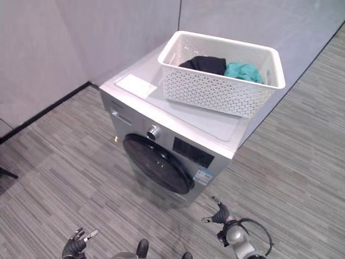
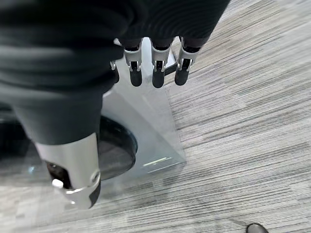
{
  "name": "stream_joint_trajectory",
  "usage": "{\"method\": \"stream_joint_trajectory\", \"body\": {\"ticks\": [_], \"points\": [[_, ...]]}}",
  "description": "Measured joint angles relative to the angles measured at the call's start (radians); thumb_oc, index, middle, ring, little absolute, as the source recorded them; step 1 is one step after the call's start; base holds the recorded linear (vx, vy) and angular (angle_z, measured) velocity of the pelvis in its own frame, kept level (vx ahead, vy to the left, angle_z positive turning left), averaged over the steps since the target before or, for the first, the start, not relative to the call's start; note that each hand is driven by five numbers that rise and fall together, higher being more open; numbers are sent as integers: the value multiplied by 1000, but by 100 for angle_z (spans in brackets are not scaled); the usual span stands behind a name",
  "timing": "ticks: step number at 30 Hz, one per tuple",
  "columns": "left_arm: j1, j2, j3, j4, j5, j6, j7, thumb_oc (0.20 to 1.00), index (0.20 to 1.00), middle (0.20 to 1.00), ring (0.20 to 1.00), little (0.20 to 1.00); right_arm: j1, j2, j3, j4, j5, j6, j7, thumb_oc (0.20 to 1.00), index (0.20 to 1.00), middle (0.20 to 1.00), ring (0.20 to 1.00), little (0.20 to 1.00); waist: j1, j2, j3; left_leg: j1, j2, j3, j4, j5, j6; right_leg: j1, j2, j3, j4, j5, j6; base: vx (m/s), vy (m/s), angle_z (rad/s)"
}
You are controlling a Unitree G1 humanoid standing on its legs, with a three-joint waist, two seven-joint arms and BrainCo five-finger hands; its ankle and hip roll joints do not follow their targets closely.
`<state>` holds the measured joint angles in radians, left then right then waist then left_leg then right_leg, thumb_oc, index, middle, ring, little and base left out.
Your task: Grab the laundry basket,head to the washer,open it,put in the laundry and shut it.
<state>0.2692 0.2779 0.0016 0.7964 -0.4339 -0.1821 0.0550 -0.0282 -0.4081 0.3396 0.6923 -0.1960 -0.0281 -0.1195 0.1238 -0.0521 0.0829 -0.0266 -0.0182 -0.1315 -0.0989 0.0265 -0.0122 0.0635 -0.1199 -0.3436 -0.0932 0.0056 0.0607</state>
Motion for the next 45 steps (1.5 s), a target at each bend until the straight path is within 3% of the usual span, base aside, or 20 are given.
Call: {"method": "stream_joint_trajectory", "body": {"ticks": [6, 15, 29, 32, 45], "points": [[2, 4, 0, -2, 0, 0, 1, 1000, 1000, 1000, 1000, 1000, -122, 15, 11, 35, 3, 3, -19, 1000, 1000, 1000, 1000, 1000, 45, 11, 15, -26, -9, -23, -2, 9, -3, -14, -7, -24, 0, 0, 0, -3, 21, 13], [-8, 16, -1, -46, -6, -2, 1, 1000, 1000, 1000, 1000, 1000, -215, 18, 30, 74, 22, 7, -57, 1000, 1000, 1000, 1000, 1000, 52, 8, 58, -49, -12, -43, 0, 21, -6, -28, -7, -36, 2, 0, 0, -6, 9, 6], [-28, 22, -24, -80, -63, -8, 6, 1000, 1000, 1000, 1000, 1000, -383, 19, 99, 226, 80, 16, -115, 1000, 1000, 1000, 1000, 1000, 80, 62, 104, -115, -13, -51, 12, 34, -10, -91, -6, -41, 2, 6, 2, -26, 8, 2], [-47, 21, -35, -79, -81, -9, 10, 1000, 1000, 1000, 1000, 1000, -447, 19, 107, 271, 88, 35, -122, 1000, 1000, 1000, 1000, 1000, 85, 86, 134, -135, -12, -59, 15, 39, -16, -98, -5, -51, 1, 9, 3, -2, 7, 9], [-101, 20, -83, -74, -99, -11, 34, 1000, 1000, 1000, 1000, 1000, -481, 126, 229, 283, 95, 29, -116, 1000, 1000, 1000, 1000, 1000, 100, 95, 146, -171, -10, -73, 21, 44, -22, -124, 0, -64, 3, 9, 2, 6, -3, 4]]}}
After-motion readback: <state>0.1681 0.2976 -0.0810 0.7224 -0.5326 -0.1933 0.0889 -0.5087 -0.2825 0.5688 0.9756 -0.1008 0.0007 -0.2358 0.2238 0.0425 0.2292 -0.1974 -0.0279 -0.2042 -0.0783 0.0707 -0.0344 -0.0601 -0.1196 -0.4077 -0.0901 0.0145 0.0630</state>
